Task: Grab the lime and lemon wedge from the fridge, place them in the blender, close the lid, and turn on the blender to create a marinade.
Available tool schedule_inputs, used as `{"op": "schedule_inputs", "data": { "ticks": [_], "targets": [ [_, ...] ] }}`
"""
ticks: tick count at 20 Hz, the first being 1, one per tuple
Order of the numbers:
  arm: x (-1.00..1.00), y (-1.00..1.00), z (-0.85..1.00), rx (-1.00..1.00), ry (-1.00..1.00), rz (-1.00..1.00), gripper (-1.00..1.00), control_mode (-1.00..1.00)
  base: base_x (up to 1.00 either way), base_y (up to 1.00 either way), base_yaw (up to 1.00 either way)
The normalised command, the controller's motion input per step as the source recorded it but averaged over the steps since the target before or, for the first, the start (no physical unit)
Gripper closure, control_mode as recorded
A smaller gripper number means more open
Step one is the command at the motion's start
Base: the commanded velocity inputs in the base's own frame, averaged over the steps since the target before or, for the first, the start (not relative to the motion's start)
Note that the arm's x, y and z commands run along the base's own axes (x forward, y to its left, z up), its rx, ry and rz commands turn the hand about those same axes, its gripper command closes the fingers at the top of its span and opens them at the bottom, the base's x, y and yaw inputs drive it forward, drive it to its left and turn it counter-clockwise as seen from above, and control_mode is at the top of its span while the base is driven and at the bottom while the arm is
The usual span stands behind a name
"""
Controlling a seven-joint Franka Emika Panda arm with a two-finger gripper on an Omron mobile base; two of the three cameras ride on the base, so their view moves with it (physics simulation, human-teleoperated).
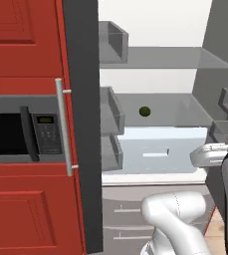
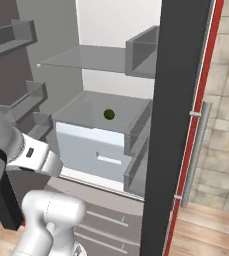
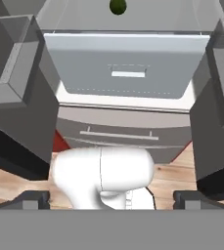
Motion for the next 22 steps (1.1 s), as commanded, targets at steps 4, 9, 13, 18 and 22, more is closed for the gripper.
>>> {"op": "schedule_inputs", "data": {
  "ticks": [4, 9, 13, 18, 22],
  "targets": [
    [0.0, 0.0, 0.0, 0.0, 0.0, 0.0, -1.0, 1.0, 0.49, 0.38, -0.04],
    [0.0, 0.0, 0.0, 0.0, 0.0, 0.0, -1.0, 1.0, 0.46, 0.05, -0.07],
    [0.0, 0.0, 0.0, 0.0, 0.0, 0.0, -1.0, 1.0, 0.36, 0.0, -0.14],
    [0.0, 0.0, 0.0, 0.0, 0.0, 0.0, -1.0, 1.0, 0.43, 0.0, -0.14],
    [0.0, 0.0, 0.0, 0.0, 0.0, 0.0, -1.0, 1.0, 0.35, -0.02, -0.09]
  ]
}}
